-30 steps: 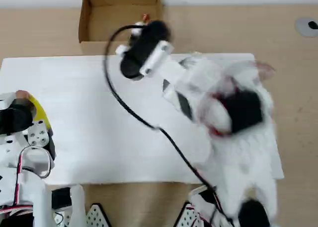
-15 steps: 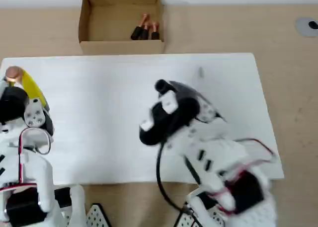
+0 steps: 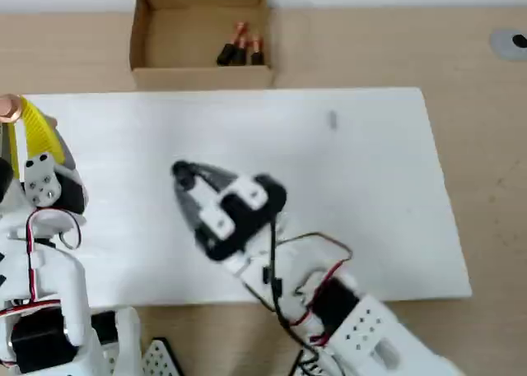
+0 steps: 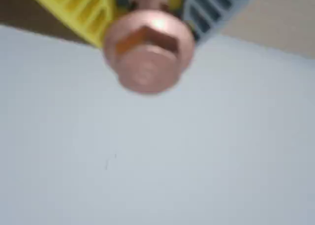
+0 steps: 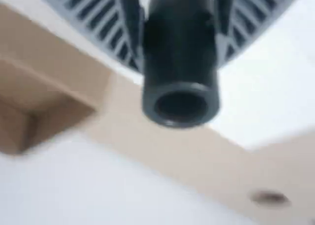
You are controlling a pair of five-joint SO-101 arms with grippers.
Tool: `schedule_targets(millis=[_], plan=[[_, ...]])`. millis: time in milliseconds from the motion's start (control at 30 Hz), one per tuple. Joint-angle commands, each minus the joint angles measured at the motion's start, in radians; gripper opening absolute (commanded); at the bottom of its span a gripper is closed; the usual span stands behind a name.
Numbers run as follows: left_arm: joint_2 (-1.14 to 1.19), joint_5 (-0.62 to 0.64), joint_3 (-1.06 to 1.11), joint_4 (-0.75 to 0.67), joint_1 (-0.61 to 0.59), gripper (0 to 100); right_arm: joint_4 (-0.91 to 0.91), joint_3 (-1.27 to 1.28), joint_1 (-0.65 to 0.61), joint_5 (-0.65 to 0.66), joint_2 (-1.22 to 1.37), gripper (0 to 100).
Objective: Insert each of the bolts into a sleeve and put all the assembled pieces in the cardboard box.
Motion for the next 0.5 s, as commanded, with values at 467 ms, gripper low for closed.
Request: schedule_targets(millis=[467], plan=[[-0.001,0.044,-0.236,0.216,0.347,0,-0.381,0.232,-0.202,-0.074,0.002,0.9]])
